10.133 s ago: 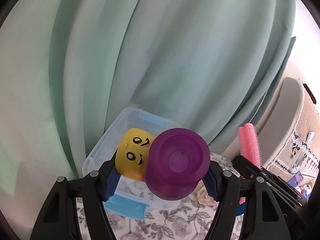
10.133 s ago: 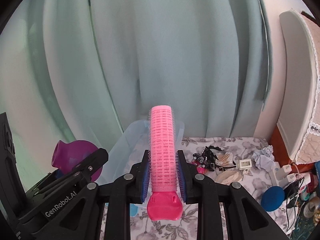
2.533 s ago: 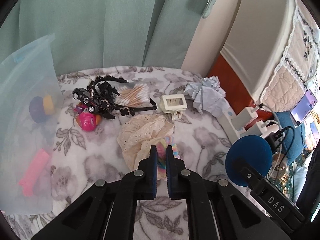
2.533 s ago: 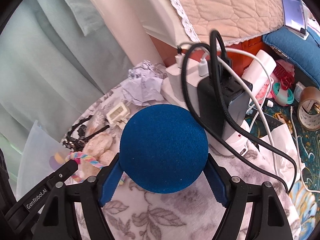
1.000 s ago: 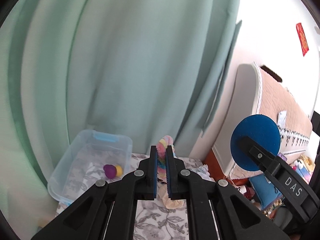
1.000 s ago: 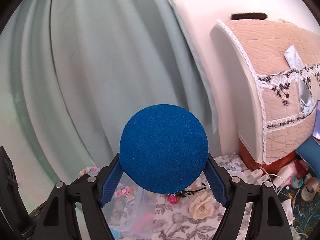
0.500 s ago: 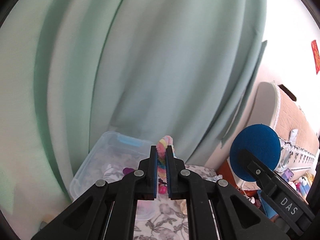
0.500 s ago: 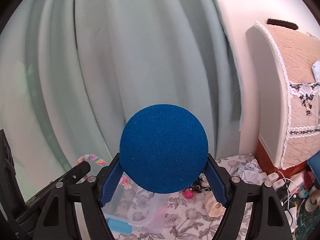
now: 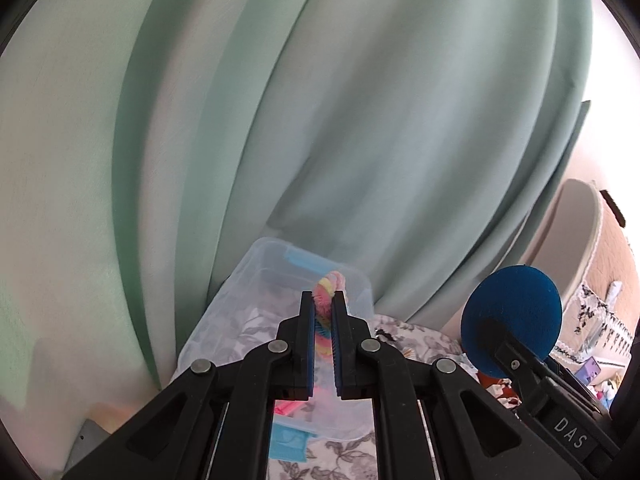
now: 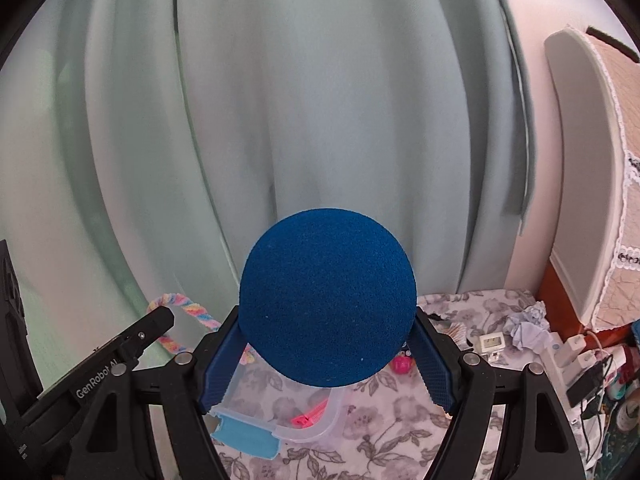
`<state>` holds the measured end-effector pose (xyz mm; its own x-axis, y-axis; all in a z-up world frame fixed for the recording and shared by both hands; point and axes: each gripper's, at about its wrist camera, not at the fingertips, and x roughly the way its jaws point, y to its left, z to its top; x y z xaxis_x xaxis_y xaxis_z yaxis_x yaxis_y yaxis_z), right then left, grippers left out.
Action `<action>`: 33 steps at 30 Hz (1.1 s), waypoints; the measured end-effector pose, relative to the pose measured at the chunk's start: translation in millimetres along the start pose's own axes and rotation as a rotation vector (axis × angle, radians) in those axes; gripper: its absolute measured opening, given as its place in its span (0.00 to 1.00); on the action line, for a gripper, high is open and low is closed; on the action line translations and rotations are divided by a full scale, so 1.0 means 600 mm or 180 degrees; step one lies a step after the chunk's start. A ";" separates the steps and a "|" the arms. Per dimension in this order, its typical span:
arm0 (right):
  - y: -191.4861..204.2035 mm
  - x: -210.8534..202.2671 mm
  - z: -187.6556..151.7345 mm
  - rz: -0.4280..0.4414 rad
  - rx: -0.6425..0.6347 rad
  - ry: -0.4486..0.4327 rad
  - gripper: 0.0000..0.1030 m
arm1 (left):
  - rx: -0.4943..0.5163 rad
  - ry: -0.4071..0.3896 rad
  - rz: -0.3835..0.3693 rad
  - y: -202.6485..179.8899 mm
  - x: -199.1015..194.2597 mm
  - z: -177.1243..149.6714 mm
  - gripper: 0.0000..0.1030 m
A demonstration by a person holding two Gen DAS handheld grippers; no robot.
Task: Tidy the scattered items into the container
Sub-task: 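Carry the rainbow rope toy and blue ball with both grippers over the clear box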
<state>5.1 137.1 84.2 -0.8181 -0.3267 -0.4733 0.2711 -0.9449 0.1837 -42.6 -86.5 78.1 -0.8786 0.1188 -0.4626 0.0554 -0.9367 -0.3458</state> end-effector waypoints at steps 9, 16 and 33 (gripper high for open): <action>0.027 0.064 -0.031 0.0034 -0.0068 0.0306 0.78 | -0.0120 0.0183 0.0139 0.044 0.038 -0.017 0.07; 0.033 0.107 -0.048 0.0058 -0.0110 0.0489 0.78 | -0.0179 0.0294 0.0209 0.064 0.067 -0.028 0.07; 0.028 0.199 -0.102 0.0142 -0.0187 0.0918 0.78 | -0.0209 0.0528 0.0323 0.088 0.112 -0.049 0.07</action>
<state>-56.7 81.2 -22.1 -0.6292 -0.3527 -0.6926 0.3393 -0.9263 0.1636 -84.6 -118.2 4.8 -0.7770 0.0826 -0.6241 0.1752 -0.9238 -0.3405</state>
